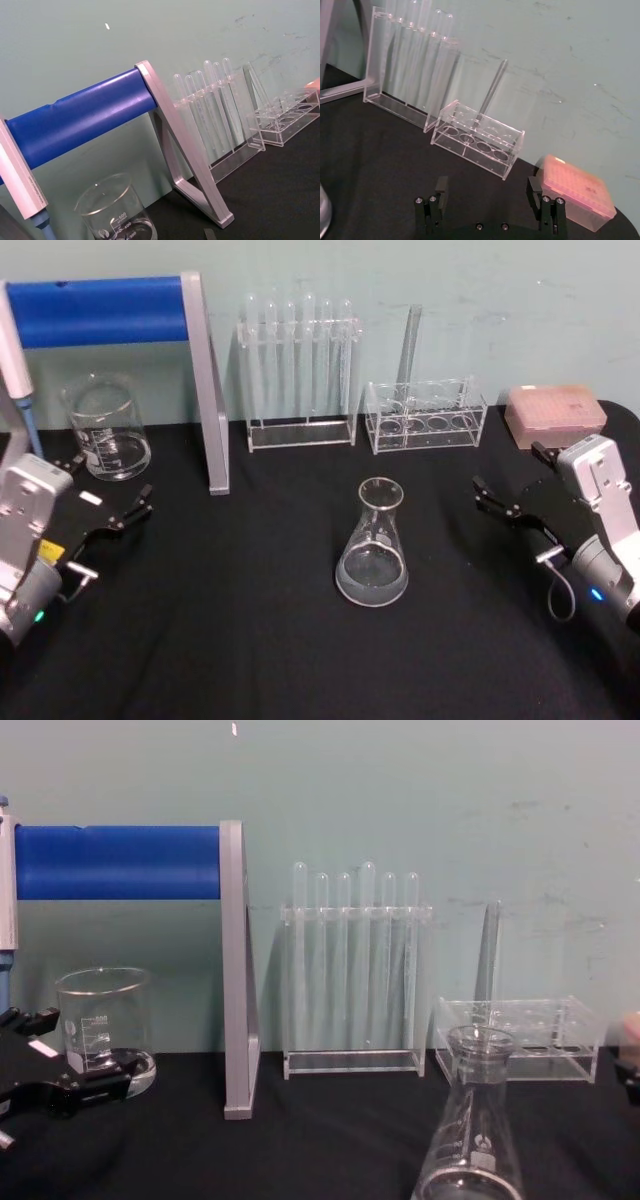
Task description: Grasp the erlenmeyer flask with one hand, shake it three times, then place it back.
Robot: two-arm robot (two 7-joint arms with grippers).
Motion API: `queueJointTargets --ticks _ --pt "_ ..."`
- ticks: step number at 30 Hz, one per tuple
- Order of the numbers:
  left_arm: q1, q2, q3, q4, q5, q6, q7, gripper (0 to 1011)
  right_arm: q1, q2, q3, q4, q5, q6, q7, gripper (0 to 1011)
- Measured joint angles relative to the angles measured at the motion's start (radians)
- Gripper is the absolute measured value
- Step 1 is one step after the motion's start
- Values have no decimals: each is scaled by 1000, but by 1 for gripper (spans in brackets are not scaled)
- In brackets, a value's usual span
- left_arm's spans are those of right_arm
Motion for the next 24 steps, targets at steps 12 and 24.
queueJointTargets --ticks 12,24 --pt "0 0 0 0 0 0 0 1001 -73 29 47 -80 60 23 92 1000" --pt "0 0 0 0 0 0 0 1001 -177 54 103 -199 210 36 250 1000"
